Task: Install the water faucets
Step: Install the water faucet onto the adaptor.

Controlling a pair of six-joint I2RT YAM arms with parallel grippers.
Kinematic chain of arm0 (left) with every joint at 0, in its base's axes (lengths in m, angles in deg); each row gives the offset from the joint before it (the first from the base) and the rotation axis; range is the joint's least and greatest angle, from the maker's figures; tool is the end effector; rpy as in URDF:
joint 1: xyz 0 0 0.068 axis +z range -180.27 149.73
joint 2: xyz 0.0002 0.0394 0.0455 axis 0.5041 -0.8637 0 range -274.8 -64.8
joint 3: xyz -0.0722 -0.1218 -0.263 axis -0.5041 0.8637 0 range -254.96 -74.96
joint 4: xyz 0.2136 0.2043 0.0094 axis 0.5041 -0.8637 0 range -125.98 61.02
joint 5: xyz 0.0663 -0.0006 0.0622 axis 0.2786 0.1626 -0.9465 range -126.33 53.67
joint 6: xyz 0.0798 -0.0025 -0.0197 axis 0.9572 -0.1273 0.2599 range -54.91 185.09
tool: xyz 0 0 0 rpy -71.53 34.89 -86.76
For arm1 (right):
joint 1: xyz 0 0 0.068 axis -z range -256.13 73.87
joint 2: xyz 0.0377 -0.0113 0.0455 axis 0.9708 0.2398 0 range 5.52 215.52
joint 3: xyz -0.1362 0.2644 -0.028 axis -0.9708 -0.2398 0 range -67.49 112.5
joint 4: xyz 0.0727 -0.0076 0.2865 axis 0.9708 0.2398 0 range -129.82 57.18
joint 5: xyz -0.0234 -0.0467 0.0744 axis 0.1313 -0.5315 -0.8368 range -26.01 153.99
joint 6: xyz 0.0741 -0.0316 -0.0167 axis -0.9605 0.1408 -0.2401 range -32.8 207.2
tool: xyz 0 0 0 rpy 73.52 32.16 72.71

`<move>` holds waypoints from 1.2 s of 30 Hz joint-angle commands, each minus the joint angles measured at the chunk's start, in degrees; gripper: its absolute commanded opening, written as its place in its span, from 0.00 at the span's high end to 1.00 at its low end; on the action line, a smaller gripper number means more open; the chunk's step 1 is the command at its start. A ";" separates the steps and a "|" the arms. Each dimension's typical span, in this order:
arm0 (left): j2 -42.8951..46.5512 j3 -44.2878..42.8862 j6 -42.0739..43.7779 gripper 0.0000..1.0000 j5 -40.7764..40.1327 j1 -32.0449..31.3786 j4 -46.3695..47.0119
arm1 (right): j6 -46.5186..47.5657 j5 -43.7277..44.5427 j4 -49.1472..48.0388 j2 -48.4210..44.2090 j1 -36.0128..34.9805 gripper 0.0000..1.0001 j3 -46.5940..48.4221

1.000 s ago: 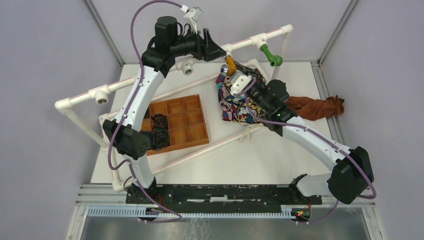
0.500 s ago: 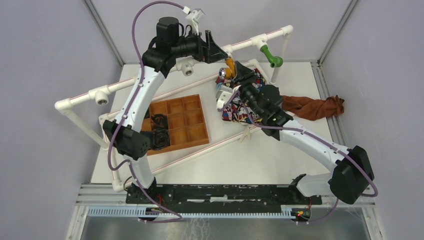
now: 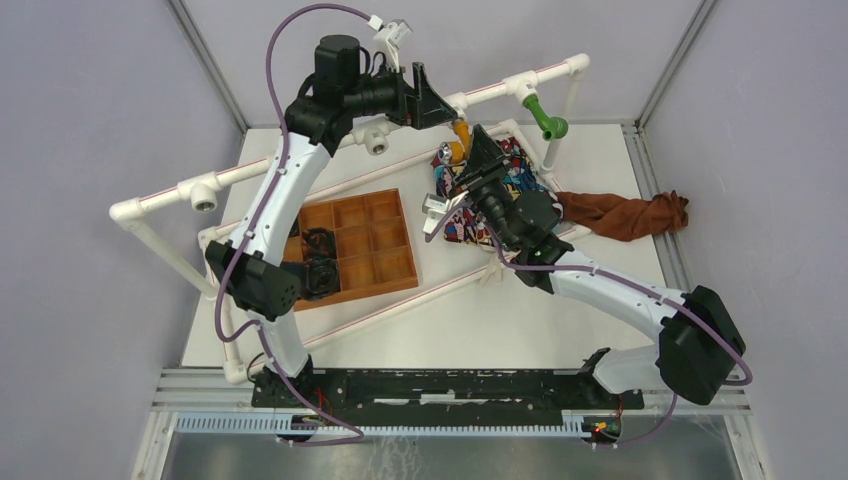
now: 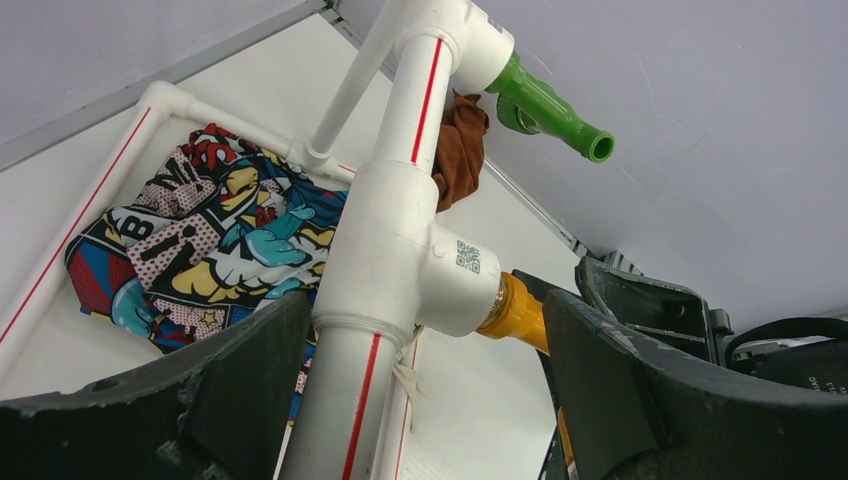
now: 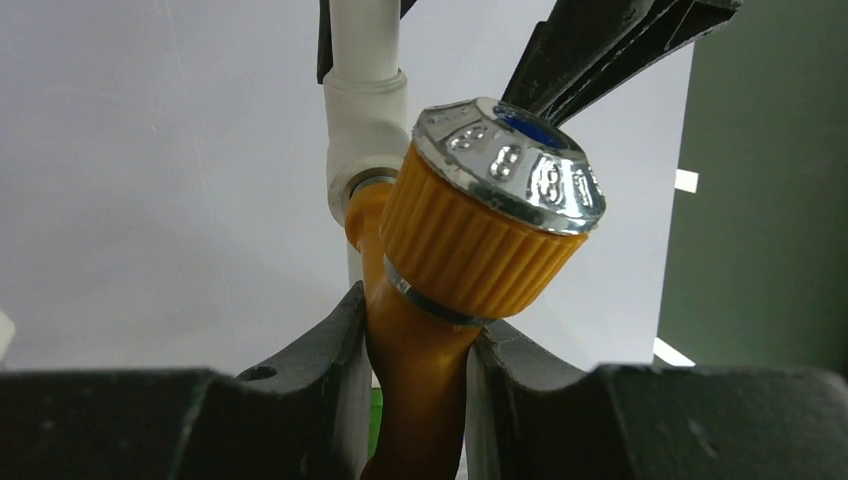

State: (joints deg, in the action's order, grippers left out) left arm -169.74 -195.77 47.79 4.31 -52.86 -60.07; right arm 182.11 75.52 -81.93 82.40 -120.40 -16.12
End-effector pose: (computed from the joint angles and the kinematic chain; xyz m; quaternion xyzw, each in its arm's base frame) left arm 0.4188 -0.2247 0.4953 0.2450 0.7346 -0.4536 0.4412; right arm 0.2762 0.2492 0.3708 -0.5292 0.2828 -0.3954 0.6954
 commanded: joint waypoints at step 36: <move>0.86 0.47 0.22 0.06 -0.35 0.34 -4.16 | -4.56 0.71 10.75 -0.76 -2.31 0.40 3.46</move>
State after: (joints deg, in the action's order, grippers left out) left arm -169.74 -195.97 47.83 4.05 -52.51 -60.20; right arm 181.65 78.82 -76.73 82.14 -121.93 -15.07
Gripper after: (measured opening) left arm 0.936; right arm 0.599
